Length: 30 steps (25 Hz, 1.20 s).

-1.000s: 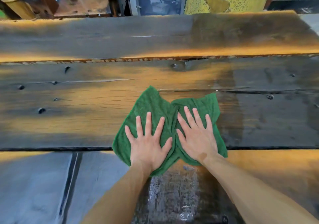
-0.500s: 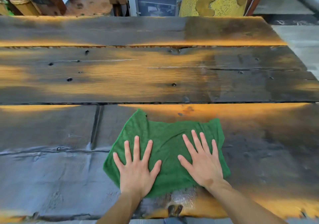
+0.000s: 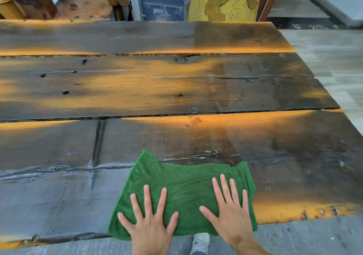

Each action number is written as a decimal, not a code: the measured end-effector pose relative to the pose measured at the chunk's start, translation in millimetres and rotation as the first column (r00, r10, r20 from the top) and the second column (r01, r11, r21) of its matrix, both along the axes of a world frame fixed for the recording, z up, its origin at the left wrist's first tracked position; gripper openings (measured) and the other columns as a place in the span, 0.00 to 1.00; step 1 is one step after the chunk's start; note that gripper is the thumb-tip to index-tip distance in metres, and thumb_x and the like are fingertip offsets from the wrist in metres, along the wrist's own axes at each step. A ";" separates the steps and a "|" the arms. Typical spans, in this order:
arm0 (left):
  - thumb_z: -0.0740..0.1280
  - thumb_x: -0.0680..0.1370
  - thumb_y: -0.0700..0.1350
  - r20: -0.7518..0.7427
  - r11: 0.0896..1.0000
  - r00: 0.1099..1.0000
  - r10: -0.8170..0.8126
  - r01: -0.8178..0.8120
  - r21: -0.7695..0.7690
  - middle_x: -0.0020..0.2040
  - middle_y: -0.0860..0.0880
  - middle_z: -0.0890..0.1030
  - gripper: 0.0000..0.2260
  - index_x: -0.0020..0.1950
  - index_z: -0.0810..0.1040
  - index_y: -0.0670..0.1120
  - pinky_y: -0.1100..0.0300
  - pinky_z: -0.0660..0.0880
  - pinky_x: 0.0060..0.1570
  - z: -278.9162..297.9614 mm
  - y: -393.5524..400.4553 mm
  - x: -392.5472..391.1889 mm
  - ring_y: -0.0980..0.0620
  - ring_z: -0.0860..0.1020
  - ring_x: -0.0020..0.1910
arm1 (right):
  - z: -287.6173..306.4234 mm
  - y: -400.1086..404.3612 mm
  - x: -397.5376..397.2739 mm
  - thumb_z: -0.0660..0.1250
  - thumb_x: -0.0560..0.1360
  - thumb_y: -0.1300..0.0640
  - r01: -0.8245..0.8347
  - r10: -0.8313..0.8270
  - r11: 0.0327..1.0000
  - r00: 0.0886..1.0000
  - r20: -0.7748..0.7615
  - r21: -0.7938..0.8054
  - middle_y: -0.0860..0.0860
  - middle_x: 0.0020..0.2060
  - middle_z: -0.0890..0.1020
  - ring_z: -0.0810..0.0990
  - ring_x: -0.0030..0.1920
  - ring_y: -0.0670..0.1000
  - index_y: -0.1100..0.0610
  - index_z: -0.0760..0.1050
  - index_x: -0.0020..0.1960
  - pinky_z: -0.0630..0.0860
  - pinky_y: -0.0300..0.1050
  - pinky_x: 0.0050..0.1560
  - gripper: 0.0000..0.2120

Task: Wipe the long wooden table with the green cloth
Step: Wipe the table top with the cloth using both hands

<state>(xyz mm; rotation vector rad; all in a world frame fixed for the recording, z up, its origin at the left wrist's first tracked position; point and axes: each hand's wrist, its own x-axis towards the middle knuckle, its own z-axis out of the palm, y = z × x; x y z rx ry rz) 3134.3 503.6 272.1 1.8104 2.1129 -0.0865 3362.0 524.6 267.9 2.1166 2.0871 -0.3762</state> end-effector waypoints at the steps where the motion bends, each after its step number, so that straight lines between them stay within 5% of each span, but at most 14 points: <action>1: 0.57 0.72 0.70 0.006 1.000 1.000 -0.007 0.007 -0.008 0.79 0.43 0.66 0.33 0.75 0.68 0.60 0.19 0.50 0.64 1.6 3.7 2.3 0.30 0.67 0.74 | 0.2 0.1 1.6 0.52 0.73 0.22 0.032 -0.032 0.999 0.999 -0.008 -0.010 0.49 0.80 0.60 0.57 0.78 0.54 0.48 0.58 0.81 0.51 0.63 0.72 0.45; 10: 0.57 0.72 0.71 0.006 0.999 1.000 -0.029 0.029 -0.015 0.80 0.44 0.64 0.33 0.76 0.70 0.61 0.18 0.49 0.64 -0.8 91.4 36.3 0.31 0.64 0.76 | -0.4 84.1 33.4 0.51 0.72 0.20 0.104 -0.103 0.994 0.994 -0.023 0.039 0.47 0.80 0.58 0.56 0.79 0.53 0.46 0.56 0.81 0.54 0.66 0.74 0.46; 17: 0.50 0.77 0.73 -0.075 0.999 0.996 -0.039 0.038 -0.011 0.82 0.46 0.59 0.33 0.79 0.62 0.63 0.18 0.55 0.63 -12.4 236.5 69.9 0.32 0.60 0.78 | -3.8 237.5 68.5 0.42 0.74 0.22 0.081 -0.079 0.987 0.997 -0.019 0.137 0.44 0.81 0.47 0.46 0.81 0.51 0.44 0.47 0.82 0.48 0.64 0.77 0.43; 19: 0.45 0.77 0.74 -0.102 1.000 0.994 -0.026 0.027 0.009 0.83 0.46 0.55 0.33 0.80 0.58 0.65 0.19 0.52 0.64 -18.1 293.0 81.2 0.33 0.57 0.79 | -4.8 296.3 79.6 0.40 0.74 0.21 0.074 -0.070 0.988 0.997 -0.037 0.136 0.44 0.81 0.44 0.43 0.81 0.51 0.43 0.43 0.82 0.45 0.64 0.78 0.43; 23: 0.34 0.72 0.76 -0.125 0.999 0.992 0.030 -0.026 0.036 0.80 0.52 0.30 0.34 0.76 0.33 0.71 0.24 0.41 0.70 -19.7 398.3 96.7 0.38 0.35 0.81 | -8.6 400.1 93.5 0.38 0.75 0.23 0.057 -0.050 0.990 0.997 -0.055 0.132 0.44 0.80 0.36 0.35 0.80 0.50 0.43 0.35 0.80 0.38 0.62 0.78 0.41; 30: 0.33 0.71 0.76 -0.138 0.995 0.986 0.095 -0.090 0.039 0.80 0.53 0.29 0.33 0.75 0.30 0.72 0.24 0.41 0.71 -11.6 526.0 111.4 0.40 0.33 0.80 | -9.3 541.7 111.1 0.37 0.74 0.23 -0.012 0.025 0.990 0.995 -0.091 0.142 0.44 0.79 0.32 0.31 0.79 0.50 0.42 0.28 0.79 0.35 0.62 0.77 0.41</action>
